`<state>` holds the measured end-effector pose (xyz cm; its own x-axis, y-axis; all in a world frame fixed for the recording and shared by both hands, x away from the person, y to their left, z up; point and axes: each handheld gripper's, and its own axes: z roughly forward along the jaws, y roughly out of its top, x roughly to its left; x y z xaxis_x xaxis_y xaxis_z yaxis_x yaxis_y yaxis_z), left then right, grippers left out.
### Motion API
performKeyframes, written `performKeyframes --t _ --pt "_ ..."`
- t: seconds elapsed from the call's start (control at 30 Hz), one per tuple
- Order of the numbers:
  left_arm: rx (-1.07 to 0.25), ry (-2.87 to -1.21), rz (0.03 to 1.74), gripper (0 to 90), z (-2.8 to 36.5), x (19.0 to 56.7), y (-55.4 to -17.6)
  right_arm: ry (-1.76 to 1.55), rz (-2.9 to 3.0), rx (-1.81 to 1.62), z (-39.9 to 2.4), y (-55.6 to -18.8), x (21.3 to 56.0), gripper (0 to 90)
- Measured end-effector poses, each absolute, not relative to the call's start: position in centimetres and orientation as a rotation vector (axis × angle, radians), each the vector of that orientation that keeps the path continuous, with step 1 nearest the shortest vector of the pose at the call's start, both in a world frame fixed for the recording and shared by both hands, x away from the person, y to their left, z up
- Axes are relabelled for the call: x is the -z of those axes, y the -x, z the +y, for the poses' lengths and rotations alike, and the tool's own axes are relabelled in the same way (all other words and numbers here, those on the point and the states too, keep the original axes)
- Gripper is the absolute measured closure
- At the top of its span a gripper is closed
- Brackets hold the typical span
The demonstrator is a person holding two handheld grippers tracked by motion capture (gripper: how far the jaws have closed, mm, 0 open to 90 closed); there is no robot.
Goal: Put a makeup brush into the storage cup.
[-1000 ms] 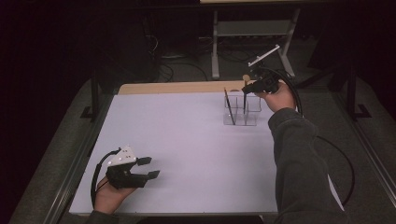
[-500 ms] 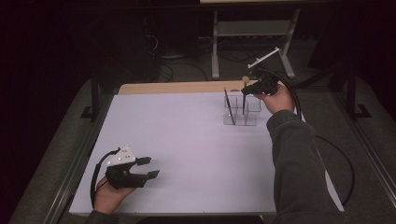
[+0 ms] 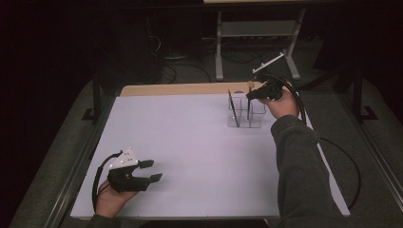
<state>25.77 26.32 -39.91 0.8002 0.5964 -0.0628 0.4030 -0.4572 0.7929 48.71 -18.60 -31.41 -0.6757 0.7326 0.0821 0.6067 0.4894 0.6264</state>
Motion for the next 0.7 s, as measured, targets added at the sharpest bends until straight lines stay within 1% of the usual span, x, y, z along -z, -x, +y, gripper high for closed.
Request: performKeyframes --t 0.23,0.27,0.4,0.7 --pt "-0.279 -2.113 0.736 39.7 26.32 39.92 -25.78 -1.170 2.537 -0.946 -18.53 -48.79 31.96 81.6" --pt "-0.280 -2.116 0.734 39.7 26.35 39.90 -25.79 -1.166 2.537 -0.944 -18.57 -48.85 32.09 78.5" --pt "-0.281 -2.114 0.734 39.7 26.33 39.89 -25.78 -1.201 2.517 -0.949 -18.74 -48.87 32.31 71.3" --pt "-0.279 -2.124 0.731 39.6 26.22 39.87 -25.78 -1.218 2.517 -0.965 -19.16 -48.34 32.38 70.5"
